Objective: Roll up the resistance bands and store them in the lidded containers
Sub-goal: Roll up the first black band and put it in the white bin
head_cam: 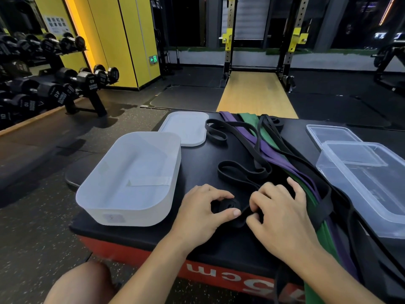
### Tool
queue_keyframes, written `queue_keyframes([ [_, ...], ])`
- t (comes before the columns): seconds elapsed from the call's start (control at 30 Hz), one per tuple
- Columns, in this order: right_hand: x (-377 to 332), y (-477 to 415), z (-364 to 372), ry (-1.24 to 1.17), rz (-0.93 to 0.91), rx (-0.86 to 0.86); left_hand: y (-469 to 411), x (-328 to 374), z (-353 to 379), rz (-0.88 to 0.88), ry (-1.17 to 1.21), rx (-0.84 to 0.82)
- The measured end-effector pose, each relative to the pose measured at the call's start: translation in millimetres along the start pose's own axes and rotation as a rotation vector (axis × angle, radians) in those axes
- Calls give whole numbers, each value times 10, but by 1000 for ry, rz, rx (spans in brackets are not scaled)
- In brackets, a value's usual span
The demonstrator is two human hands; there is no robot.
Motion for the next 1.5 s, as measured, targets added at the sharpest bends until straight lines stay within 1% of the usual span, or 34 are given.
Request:
queue_keyframes([
  [0.1,-10,9,-4,-5,-12,1,-8,8,13,10,-18,-18],
  [0.27,103,4,-26,-71,88,5,-6,21,9,15,-31,6],
  [0.43,-14,14,-68,-114,-23,-14,-2,11,5,10,-35,18],
  [0.6,-133,52,-141,-75,-126,10,-7,14,4,12,-29,15],
  [0.73,-223,61,-55,-96,-250,-46,-11,4,4,9,-19,13],
  [0.9,-147,22,74,-219,-222,-151,-8,-4,3,3,-7,9],
  [0.97,-161,31,88,-231,-234,-180,-11,-1,5,0,-4,2],
  [1.03,-193,42,65,-174,-262,-161,-14,3,0,3,-4,3],
  [1.13,-159,16,46,-107,-236,-106,-16,4,0,3,-11,-3],
  [1.37,-39,-49,42,-153,-146,-43,-14,35,-22,16,-11,-6],
  [1.5,-174,-20,165,-155,-294,-135,-3,35,-51,4,61,14],
])
Point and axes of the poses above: each hand's wrist, its own y-axis away from the middle knuckle, its own z-axis out of the palm, x = y × z, the point moved 10 cm from there along -y, towards the middle knuckle
